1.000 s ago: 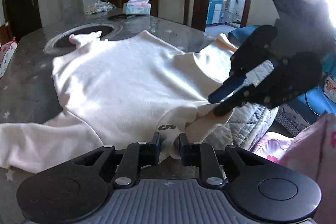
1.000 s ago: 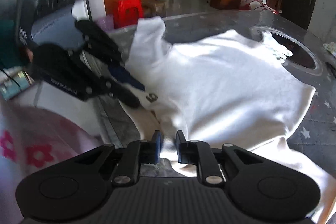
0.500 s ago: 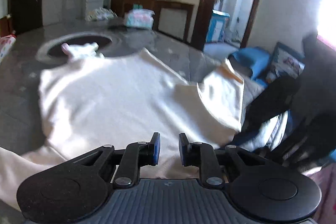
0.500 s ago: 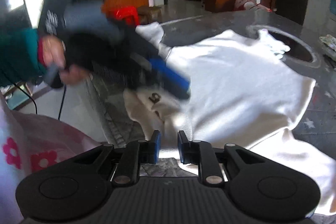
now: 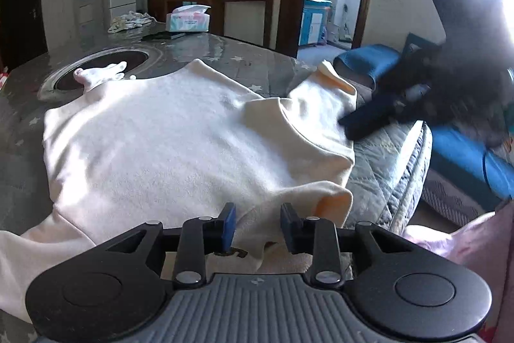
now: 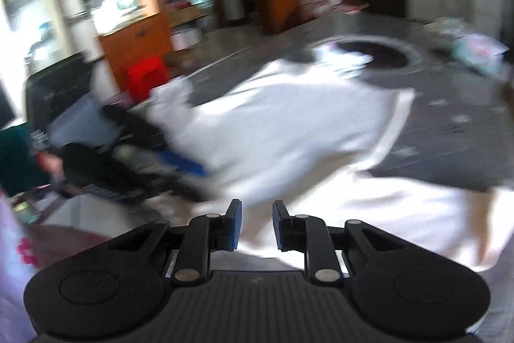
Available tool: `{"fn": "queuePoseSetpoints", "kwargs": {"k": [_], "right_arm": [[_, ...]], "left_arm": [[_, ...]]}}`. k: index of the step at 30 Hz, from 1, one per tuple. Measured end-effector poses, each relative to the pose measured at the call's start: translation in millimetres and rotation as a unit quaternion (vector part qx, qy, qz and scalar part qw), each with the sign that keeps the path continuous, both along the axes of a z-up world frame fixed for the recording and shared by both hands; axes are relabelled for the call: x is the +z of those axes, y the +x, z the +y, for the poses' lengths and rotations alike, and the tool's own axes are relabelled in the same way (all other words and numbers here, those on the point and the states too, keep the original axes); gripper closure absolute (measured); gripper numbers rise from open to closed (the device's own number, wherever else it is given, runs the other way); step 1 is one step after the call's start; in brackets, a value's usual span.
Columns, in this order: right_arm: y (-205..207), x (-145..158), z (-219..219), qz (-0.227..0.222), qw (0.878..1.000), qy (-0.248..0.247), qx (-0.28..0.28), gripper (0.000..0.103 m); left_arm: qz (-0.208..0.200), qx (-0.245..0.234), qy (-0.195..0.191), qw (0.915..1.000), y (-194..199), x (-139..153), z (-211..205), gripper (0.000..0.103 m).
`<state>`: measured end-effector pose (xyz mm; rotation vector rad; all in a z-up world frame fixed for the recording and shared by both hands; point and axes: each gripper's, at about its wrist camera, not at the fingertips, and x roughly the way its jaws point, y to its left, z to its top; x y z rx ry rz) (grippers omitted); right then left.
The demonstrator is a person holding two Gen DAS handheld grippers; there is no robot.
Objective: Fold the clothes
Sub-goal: 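Grasp a sweatshirt sleeve with the right gripper and lift it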
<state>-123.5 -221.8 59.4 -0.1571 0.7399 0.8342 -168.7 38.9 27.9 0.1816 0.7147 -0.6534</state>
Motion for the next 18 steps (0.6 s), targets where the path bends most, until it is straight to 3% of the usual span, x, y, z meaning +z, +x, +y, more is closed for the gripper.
{"fn": "queuePoseSetpoints", "kwargs": {"k": [3,6,8,13,18], "right_arm": [[15.4,1.6,-20.4,-0.038,0.994,-0.043,-0.088,0.084],[38.4,-7.1,-39.3,-0.074,0.975,-0.095,-0.185,0.081],[53.7,-14.1,-50.4,-0.074,0.966,-0.103,-0.225,0.072],[78.3,-33.9,-60.0,-0.066,0.954,-0.118,-0.266,0.071],[80.6,-46.8,-73.6,-0.071,0.942,-0.14,-0.298,0.073]], "left_arm": [[0.003,-0.018,0.0,0.9998,-3.5,7.0,2.5,0.069],[-0.015,-0.013,-0.017,0.9997,-4.4,22.0,4.5,0.065],[-0.017,-0.005,-0.043,0.9989,0.6,29.2,2.7,0.063],[-0.008,-0.012,-0.073,0.9972,16.3,25.0,-19.9,0.062],[0.028,-0.048,-0.049,0.9972,14.3,5.4,-37.3,0.062]]}}
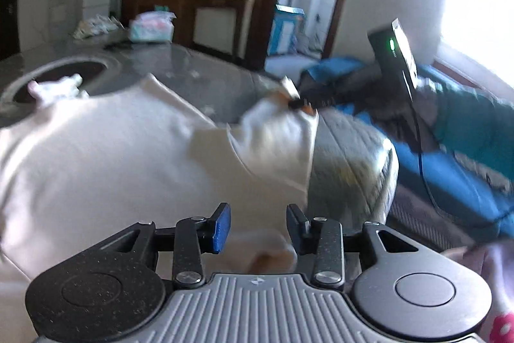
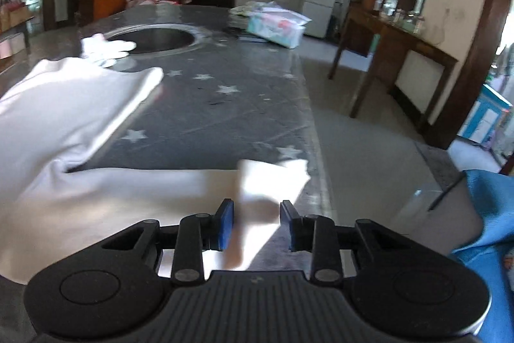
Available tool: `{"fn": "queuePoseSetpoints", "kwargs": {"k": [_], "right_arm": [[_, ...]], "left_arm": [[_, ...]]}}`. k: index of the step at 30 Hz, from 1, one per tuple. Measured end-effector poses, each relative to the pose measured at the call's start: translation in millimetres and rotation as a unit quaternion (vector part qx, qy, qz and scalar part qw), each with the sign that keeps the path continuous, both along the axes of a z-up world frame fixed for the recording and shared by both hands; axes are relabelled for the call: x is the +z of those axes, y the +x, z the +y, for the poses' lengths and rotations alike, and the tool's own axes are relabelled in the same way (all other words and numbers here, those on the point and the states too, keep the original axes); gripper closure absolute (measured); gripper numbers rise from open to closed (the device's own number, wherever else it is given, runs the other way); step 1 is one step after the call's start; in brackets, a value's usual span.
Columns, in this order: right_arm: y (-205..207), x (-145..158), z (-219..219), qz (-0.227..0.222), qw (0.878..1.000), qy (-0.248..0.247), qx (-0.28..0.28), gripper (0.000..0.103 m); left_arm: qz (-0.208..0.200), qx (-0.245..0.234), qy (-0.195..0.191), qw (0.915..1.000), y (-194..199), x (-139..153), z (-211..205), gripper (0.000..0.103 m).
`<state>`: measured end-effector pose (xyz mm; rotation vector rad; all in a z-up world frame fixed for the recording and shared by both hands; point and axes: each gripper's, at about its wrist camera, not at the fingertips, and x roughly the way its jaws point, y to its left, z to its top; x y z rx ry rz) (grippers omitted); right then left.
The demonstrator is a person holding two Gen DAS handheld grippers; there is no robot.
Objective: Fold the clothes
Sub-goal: 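Grasp a sweatshirt sleeve with the right gripper and lift it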
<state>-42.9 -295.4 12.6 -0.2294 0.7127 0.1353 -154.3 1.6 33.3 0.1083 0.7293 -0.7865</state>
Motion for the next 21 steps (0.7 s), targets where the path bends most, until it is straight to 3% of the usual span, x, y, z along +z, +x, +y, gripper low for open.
{"fn": "queuePoseSetpoints", "kwargs": {"k": [7,11,21], "right_arm": [[-13.2,7.5,-40.7,-0.016,0.997,0.022,-0.071,0.073],[-16.6,10.2,-47.1,-0.004,0.995,0.079,-0.061,0.072],[-4.3,-2.7,-66.4,0.007,0.988,0.117,-0.105,0.066]], "left_arm": [[0.015,-0.009,0.002,0.9998,-13.1,-0.1,10.2,0.054],[0.003,-0.002,-0.011,0.9999,-11.4,9.1,9.6,0.05],[0.003,0.014,-0.026,0.9996,1.0,7.4,-4.2,0.05]]}}
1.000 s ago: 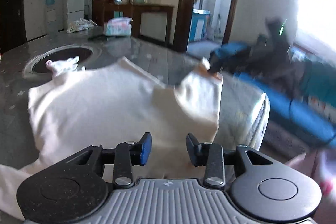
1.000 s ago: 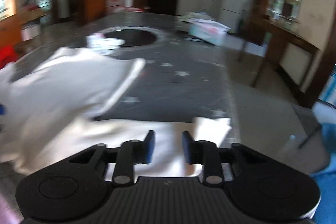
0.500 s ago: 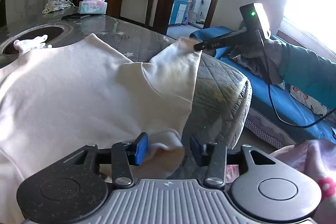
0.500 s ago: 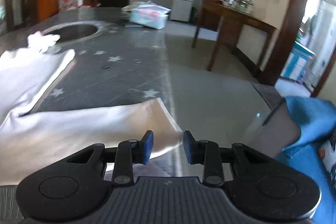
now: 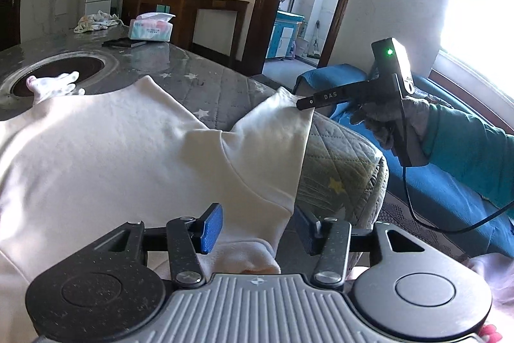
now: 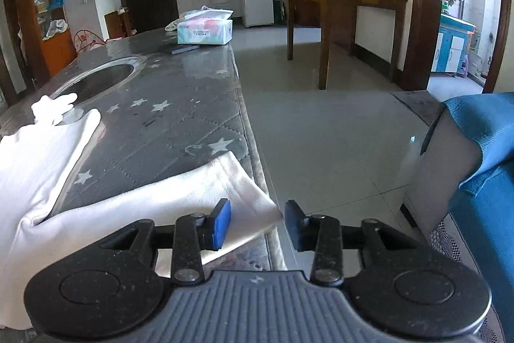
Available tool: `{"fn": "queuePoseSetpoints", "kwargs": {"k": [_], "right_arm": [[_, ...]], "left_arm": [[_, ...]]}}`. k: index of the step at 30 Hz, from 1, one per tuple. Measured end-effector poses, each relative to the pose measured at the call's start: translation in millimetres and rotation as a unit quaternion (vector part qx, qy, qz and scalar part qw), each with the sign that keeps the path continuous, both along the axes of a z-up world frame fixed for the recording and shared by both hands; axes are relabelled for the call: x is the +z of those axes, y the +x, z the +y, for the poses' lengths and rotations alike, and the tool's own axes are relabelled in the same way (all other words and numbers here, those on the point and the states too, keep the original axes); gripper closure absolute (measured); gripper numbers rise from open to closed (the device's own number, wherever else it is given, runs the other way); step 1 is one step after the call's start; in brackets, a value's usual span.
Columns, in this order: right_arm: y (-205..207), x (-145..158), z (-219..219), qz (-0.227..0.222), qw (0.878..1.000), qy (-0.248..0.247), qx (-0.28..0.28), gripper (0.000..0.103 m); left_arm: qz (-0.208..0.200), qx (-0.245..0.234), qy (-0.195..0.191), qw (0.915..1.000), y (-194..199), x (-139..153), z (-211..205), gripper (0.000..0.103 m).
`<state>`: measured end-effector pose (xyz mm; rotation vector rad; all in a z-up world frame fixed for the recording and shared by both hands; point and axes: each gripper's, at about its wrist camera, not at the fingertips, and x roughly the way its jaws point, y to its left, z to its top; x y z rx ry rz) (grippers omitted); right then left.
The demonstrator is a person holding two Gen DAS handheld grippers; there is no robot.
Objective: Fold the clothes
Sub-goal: 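Grasp a sweatshirt sleeve with the right gripper and lift it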
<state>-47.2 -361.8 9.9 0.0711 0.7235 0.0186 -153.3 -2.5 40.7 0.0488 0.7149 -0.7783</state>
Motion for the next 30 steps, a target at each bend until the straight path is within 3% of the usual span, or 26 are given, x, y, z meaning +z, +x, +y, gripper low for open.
{"fn": "queuePoseSetpoints", "kwargs": {"k": [7,13,19,25,30], "right_arm": [[-8.5,7.6,7.2,-0.02,0.999,-0.028,0.016,0.098],[-23.5,46.3,5.0,-0.058,0.997,0.02,0.039,0.099],[-38.4,107.3,28.4,-0.099,0.988,0.042,0.11,0.099],[-51.5,153.8,90.6,-0.127,0.966,0.031,0.225,0.099],[-53.8,165.6,158.2,-0.127,0.938,0.02,0.322,0.099]], "left_arm": [[0.012,0.003,0.008,0.9999,1.5,-9.5,-6.9,0.05],[0.005,0.001,0.001,1.0,3.6,-9.2,-15.0,0.047],[0.005,-0.019,0.003,0.9998,1.7,-13.9,-27.1,0.045],[-0.012,0.012,-0.016,0.9997,-9.8,-4.2,-2.1,0.041],[-0.027,0.069,-0.031,0.9967,-26.3,3.3,37.2,0.038]]}}
